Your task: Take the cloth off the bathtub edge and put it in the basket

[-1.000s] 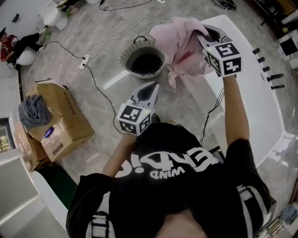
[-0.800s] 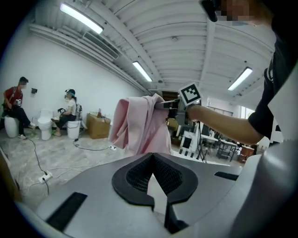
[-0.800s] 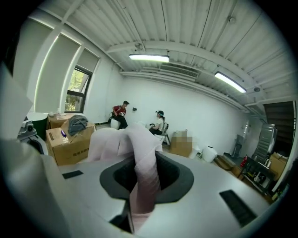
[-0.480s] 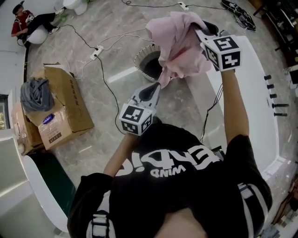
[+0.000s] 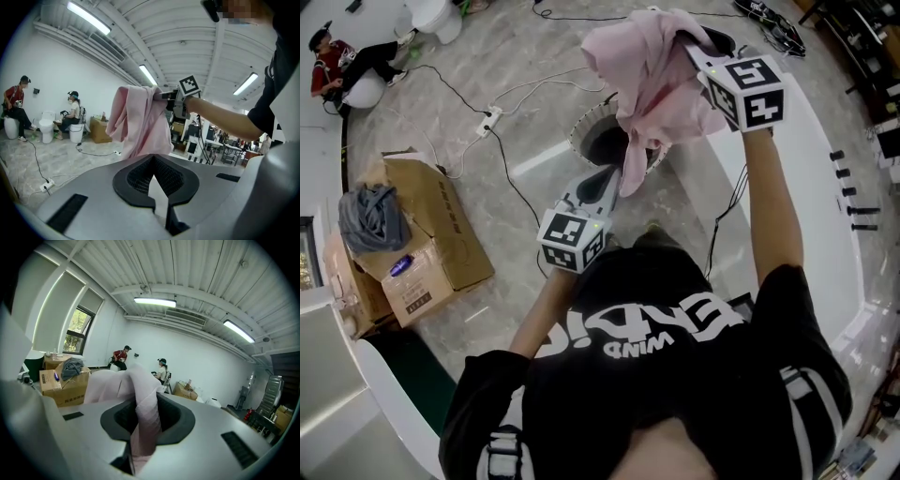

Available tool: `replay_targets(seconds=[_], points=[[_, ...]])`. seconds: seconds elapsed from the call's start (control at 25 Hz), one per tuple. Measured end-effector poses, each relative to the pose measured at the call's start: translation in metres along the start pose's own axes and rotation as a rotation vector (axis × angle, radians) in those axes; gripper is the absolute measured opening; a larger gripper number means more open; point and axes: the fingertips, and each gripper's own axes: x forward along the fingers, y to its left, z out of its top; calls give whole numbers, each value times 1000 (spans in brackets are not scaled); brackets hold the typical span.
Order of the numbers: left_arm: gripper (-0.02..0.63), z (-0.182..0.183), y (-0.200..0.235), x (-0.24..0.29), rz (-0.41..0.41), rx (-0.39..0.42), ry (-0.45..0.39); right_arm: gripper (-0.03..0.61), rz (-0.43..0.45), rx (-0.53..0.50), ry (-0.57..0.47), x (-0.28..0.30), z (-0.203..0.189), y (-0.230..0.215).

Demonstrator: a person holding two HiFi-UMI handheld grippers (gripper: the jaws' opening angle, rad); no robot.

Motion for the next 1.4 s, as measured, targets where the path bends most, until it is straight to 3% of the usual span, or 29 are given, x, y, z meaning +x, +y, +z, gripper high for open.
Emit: replay_targets(seconds=[0.64, 0.92, 1.16, 1.4], points=[[12, 44, 74, 110, 30, 31, -23, 71, 74, 20, -36, 106, -23, -65], [12, 83, 107, 170, 97, -7, -39, 71, 184, 10, -12, 167, -35, -93], [11, 92, 140, 175, 101, -4, -16, 71, 237, 35, 6, 183, -44, -77], [12, 91, 167, 179, 77, -11, -2, 71, 232, 80, 49, 196, -62, -62]])
